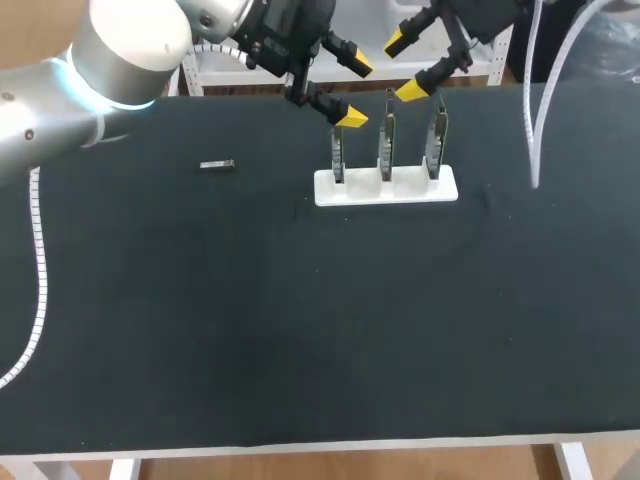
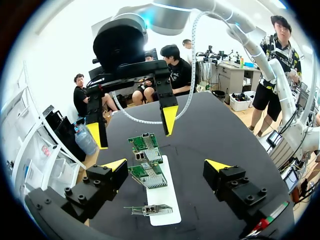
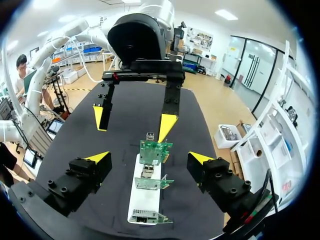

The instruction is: Pick up the optical module with the left hand, and insert it into the network port with the right hand.

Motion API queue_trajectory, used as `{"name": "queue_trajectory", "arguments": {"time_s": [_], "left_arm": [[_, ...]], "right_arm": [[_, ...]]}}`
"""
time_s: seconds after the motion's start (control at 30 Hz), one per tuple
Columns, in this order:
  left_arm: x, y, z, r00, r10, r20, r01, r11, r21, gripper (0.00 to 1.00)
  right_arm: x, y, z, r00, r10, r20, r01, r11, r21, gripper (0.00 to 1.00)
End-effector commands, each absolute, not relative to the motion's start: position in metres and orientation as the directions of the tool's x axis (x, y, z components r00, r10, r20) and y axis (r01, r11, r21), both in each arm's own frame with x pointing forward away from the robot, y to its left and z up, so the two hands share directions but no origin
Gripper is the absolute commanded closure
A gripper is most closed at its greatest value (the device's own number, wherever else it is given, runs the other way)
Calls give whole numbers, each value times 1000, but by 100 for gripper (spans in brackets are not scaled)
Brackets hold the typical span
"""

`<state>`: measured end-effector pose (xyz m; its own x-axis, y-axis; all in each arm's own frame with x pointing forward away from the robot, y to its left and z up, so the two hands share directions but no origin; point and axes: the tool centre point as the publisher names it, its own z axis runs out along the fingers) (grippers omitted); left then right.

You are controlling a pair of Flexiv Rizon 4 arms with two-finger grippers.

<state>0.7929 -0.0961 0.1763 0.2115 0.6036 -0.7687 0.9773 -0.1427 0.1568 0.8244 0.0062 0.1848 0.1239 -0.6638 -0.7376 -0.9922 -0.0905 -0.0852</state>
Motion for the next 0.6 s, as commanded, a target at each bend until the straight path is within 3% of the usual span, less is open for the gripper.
{"name": "queue_trajectory", "arguments": {"time_s": [0.03,0.07,0.1,0.13,0.6], "left_arm": [[793,-96,177,213,605,-767,977,-144,157,0],[793,-96,177,213,605,-767,977,-144,157,0],[793,-96,177,213,605,-767,977,-144,157,0],[793,-96,177,213,605,-767,977,-144,157,0],[793,-96,177,213,605,-767,977,-144,157,0]], "right_arm": [[818,6,185,125,-664,-737,-992,-77,-100,50],[818,6,185,125,-664,-737,-992,-77,-100,64],[818,6,185,125,-664,-737,-992,-77,-100,93],[818,6,185,125,-664,-737,-992,-77,-100,100],[818,6,185,125,-664,-737,-992,-77,-100,100]]}}
